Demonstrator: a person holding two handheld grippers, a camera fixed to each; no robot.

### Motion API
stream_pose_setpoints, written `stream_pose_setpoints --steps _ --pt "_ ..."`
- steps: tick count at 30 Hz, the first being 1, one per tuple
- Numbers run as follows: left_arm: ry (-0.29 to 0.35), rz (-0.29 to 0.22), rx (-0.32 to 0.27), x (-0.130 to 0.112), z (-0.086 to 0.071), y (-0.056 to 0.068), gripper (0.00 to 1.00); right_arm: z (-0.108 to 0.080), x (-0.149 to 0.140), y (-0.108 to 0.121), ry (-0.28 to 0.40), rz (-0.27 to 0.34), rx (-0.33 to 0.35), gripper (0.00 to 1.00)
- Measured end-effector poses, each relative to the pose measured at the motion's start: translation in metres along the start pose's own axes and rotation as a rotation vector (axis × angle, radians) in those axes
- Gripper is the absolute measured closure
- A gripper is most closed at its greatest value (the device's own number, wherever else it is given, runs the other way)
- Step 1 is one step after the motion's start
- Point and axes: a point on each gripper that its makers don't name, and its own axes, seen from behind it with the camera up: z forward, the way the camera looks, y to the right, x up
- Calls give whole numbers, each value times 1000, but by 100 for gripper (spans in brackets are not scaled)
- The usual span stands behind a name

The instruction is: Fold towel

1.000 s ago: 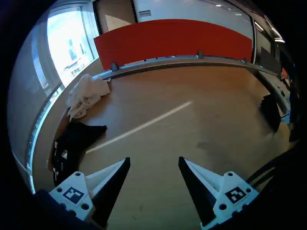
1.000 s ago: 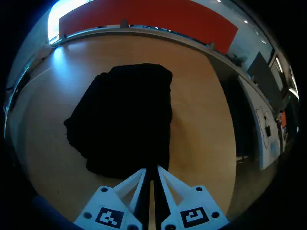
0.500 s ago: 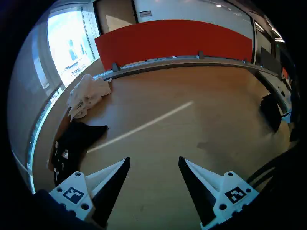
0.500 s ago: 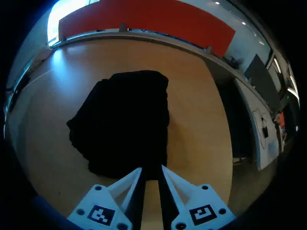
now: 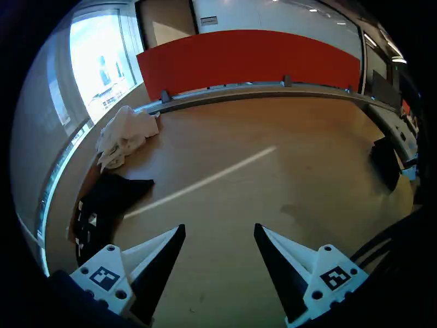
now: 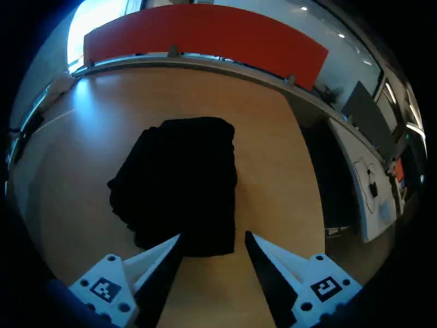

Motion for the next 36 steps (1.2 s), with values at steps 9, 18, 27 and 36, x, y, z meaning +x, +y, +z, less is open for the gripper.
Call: stream_pose_setpoints --steps 9,18,27,36 --pt "7 -10 0 -1 -2 -3 7 -8 16 -16 41 6 15 11" --pt "11 -19 1 -3 -4 -5 7 -7 32 -48 72 -10 58 11" --pt "15 -30 7 -5 -6 -12 7 -5 47 -78 95 -8 99 11" --pt "18 -45 9 -7 -6 -18 7 -6 63 -107 122 -16 133 11"
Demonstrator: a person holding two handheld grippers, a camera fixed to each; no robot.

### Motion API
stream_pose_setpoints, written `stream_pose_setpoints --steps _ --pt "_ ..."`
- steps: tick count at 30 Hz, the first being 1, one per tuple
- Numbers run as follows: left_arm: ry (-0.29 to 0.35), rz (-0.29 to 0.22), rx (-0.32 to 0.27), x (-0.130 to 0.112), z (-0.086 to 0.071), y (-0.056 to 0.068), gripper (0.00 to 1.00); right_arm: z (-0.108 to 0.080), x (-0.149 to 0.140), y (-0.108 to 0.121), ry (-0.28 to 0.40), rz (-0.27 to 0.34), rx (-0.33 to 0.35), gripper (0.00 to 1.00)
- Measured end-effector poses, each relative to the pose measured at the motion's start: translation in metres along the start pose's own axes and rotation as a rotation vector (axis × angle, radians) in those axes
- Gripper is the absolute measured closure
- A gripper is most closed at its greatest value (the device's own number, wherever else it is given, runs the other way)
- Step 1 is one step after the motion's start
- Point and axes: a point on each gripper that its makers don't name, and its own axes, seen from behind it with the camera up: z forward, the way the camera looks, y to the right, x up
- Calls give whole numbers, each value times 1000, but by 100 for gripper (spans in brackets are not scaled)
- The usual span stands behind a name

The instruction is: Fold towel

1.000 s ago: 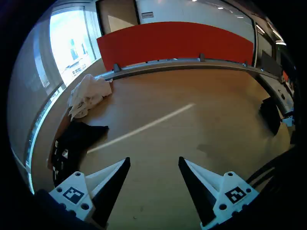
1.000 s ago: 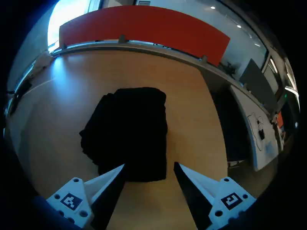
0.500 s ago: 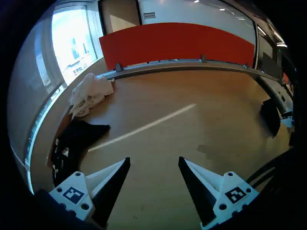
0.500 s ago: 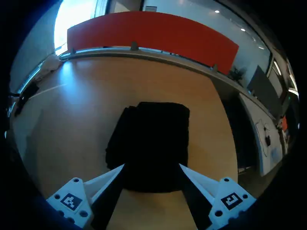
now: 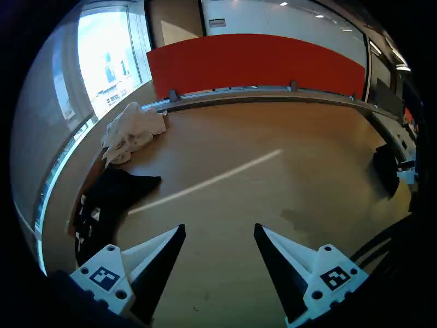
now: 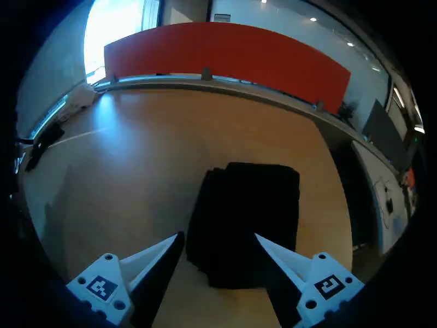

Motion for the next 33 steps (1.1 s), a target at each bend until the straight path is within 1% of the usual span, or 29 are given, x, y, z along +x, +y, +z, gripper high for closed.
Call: stream_pose_setpoints --steps 6,13,18,21,24,28,33 --pt "5 -3 0 1 0 -3 7 2 8 -10 8 -14 9 11" --pt "5 -5 0 1 1 -5 7 4 12 -14 9 -19 10 11" --pt "4 -5 -1 -1 1 -6 7 7 7 -14 -3 -41 3 16" --pt "3 -5 0 -2 1 -6 7 9 5 -13 -5 -55 -4 22" --pt "2 -5 1 -3 1 -7 7 13 1 -14 -17 -60 -6 32" --pt "2 -5 1 -3 0 -7 7 17 -2 -15 -24 -55 -5 40" --pt "1 -4 5 -3 0 -8 7 20 -5 -13 -25 -52 -12 55"
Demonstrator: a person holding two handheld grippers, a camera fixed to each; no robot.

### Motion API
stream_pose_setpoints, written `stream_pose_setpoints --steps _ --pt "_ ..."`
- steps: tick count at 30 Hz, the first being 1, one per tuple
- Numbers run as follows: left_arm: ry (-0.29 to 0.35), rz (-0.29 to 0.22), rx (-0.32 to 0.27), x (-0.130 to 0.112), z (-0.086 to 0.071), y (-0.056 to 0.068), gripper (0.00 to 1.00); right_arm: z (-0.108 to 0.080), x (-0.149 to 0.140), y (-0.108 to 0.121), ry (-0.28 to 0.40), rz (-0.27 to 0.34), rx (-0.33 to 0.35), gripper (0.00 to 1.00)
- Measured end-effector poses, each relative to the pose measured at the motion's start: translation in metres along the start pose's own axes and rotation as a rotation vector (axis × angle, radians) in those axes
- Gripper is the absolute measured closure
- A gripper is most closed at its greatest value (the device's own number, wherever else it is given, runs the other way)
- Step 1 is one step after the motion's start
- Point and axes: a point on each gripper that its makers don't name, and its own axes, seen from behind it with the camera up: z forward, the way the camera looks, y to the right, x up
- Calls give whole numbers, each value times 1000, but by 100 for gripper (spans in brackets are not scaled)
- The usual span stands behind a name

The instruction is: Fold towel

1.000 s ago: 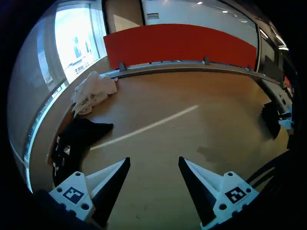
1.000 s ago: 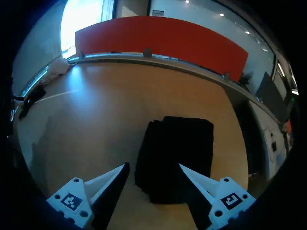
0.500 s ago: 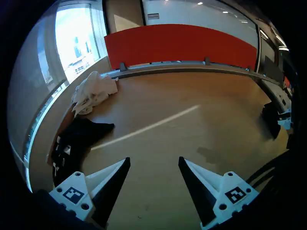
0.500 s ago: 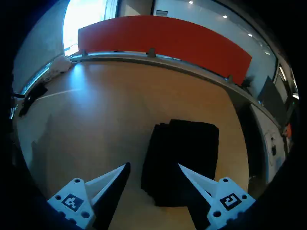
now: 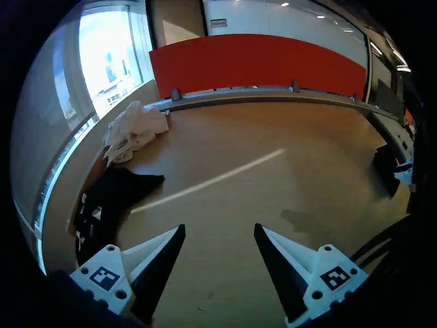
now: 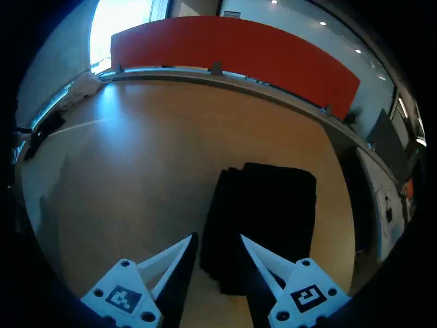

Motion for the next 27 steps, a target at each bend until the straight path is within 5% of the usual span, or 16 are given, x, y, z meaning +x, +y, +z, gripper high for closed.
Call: stream_pose_setpoints --steps 6,12,17,27 --pt "-1 -2 1 0 0 0 7 2 -2 0 -3 -8 0 74" --pt "-1 0 1 0 1 0 7 3 -2 0 -4 -7 7 78" --pt "0 0 1 1 0 1 7 2 -2 1 -4 -15 5 94" --pt "0 1 1 1 0 1 7 1 -4 1 -9 -10 19 97"
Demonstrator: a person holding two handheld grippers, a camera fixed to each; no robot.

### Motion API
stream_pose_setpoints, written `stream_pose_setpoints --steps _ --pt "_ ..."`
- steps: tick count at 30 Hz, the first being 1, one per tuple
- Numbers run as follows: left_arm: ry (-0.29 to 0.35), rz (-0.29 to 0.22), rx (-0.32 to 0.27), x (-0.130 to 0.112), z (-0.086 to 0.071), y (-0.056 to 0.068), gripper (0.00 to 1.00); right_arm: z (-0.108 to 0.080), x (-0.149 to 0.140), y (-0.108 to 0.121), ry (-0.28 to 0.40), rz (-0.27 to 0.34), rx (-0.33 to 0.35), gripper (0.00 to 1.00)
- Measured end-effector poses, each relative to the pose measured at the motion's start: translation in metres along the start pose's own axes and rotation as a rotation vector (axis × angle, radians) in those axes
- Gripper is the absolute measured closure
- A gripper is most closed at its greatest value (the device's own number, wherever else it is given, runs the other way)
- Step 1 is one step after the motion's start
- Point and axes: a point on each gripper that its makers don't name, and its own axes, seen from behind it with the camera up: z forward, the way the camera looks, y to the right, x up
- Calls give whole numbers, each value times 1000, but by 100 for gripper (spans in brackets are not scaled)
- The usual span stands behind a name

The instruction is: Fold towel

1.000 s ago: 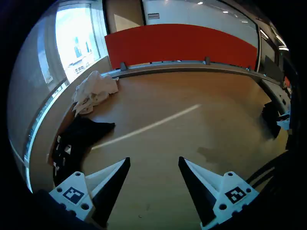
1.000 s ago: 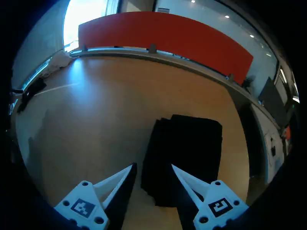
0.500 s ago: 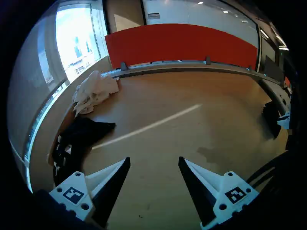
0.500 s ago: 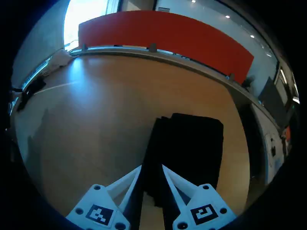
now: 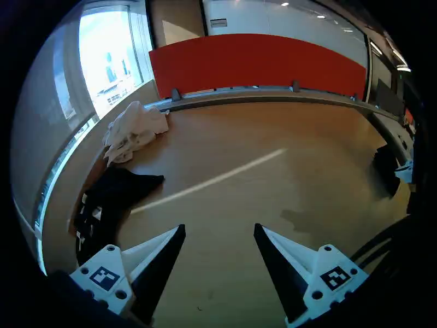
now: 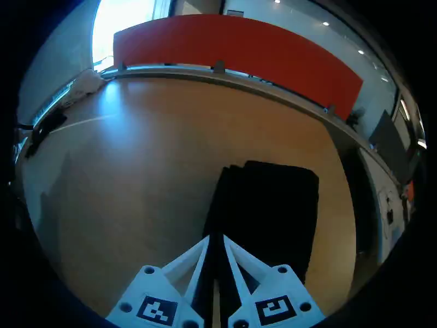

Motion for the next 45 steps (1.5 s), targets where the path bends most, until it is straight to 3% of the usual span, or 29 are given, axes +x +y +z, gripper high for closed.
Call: stream_pose_setpoints --steps 24,28,31,38,42,45 --pt "4 2 -1 3 -1 2 7 -6 -8 -8 -9 -1 19 96" --pt "4 2 -1 3 0 3 7 -6 -7 -8 -10 14 21 86" --pt "5 2 -1 4 0 3 7 -7 -5 -9 -5 25 25 70" --pt "6 2 -3 5 0 4 7 -10 -4 -6 6 35 18 55" --pt "6 3 -3 6 1 4 7 -12 -2 -4 9 36 11 35" --pt "7 6 -4 7 1 5 7 -14 -1 -2 17 34 4 27"
